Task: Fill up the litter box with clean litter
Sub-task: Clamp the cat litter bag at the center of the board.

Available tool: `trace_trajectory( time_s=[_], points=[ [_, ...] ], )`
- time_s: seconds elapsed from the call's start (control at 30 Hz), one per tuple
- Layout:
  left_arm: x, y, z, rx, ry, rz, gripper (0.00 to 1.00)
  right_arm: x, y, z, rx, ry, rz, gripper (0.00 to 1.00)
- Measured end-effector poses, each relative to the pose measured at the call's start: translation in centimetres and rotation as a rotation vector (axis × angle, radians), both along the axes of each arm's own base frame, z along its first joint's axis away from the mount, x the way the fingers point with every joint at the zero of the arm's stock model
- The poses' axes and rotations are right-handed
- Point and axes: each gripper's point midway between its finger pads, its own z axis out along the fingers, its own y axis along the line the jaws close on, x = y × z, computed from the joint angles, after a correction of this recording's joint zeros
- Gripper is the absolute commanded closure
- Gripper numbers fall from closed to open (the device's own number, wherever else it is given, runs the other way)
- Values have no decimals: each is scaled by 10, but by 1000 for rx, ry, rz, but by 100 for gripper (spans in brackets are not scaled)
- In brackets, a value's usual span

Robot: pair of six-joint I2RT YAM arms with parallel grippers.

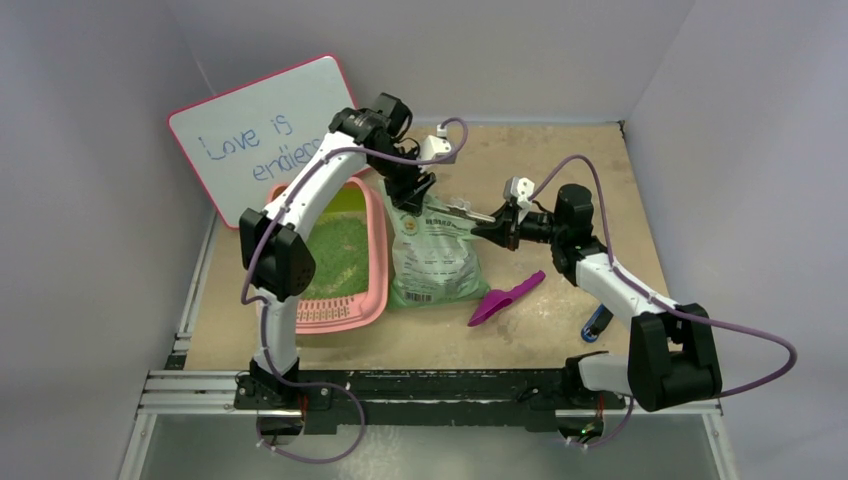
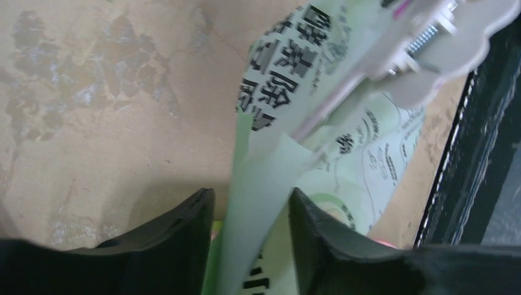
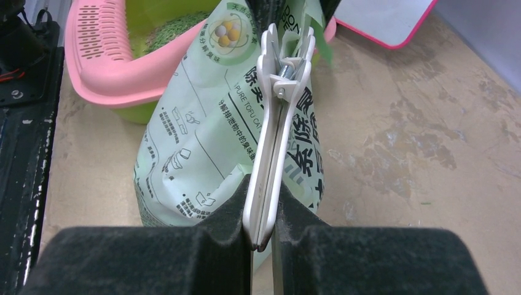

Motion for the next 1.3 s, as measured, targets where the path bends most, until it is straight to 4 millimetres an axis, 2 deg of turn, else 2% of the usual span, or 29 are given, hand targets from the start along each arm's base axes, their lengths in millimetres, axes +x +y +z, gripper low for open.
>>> trace_trajectory(
  time_s=[0.07,0.17,0.23,0.27,0.33,0.4,0.47,0.53,0.73,0.83,0.9,1.03,1.13,1.3],
  points=[
    [-7,1,-1,2,27,-15,82,0,0,0,-1,0,-2,100],
    [-15,-1,-2,0,47,-39,100,1,0,0,-3,4,-2,100],
    [-20,-2,-2,1,59,-52,100,1,0,0,-5,8,-6,97],
    [-21,-3,-2,2,61,-55,100,1,-1,0,-6,12,-9,92],
    [-23,-5,-2,7,60,-60,100,2,-2,-1,-11,21,-28,72],
    [-25,-7,-1,12,55,-56,100,3,-4,0,-13,32,-50,63],
    [-28,-8,3,16,50,-48,100,2,-5,2,-16,37,-67,41],
    [-34,-10,11,10,50,-41,100,1,-8,4,-17,51,-87,31],
    [-73,-8,45,-19,55,-19,100,6,-34,21,15,61,-207,20],
    [-89,-5,54,-21,58,-11,100,3,-51,27,51,86,-281,16],
    [-94,-2,55,-19,62,7,100,-3,-57,36,76,78,-317,11],
    [-101,1,57,-31,70,44,100,-22,-61,62,112,21,-350,8],
    [-106,1,57,-50,72,70,100,-32,-68,79,129,-28,-406,1],
    [-119,3,60,-99,72,116,100,-40,-88,99,152,-96,-551,1]
  ],
)
